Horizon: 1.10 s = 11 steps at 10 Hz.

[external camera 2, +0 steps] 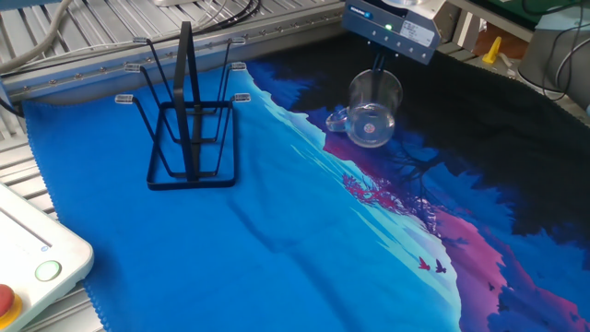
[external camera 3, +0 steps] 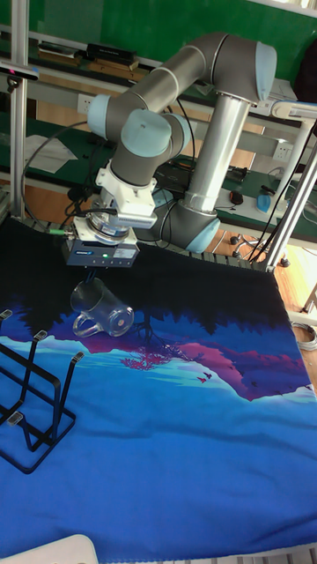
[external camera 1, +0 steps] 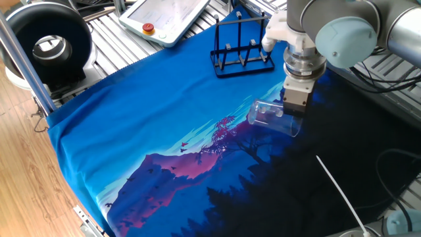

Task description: Put the cup on the cup rack

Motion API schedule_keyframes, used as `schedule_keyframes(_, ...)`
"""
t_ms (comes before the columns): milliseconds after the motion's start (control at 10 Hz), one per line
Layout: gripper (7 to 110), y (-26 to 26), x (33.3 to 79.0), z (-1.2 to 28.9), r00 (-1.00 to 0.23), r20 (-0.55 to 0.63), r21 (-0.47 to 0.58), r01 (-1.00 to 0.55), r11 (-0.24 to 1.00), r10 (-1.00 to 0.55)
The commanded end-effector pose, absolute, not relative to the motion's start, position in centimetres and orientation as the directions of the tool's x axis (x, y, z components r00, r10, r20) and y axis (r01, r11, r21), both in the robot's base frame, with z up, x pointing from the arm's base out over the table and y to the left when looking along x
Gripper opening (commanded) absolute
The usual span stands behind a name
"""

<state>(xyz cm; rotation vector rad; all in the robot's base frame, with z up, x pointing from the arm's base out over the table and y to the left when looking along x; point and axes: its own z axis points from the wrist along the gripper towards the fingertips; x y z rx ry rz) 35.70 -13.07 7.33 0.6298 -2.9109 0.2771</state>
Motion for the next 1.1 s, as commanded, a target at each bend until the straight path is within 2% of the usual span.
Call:
schedule_keyframes(0,7,-13.6,35.5,7.2,-0.902,0.179,-0.155,-0.42,0.894,-0.393)
schedule_keyframes(1000,7,-16.0,33.0,4.9,-0.905,0.175,-0.183,-0.416,0.89,-0.387)
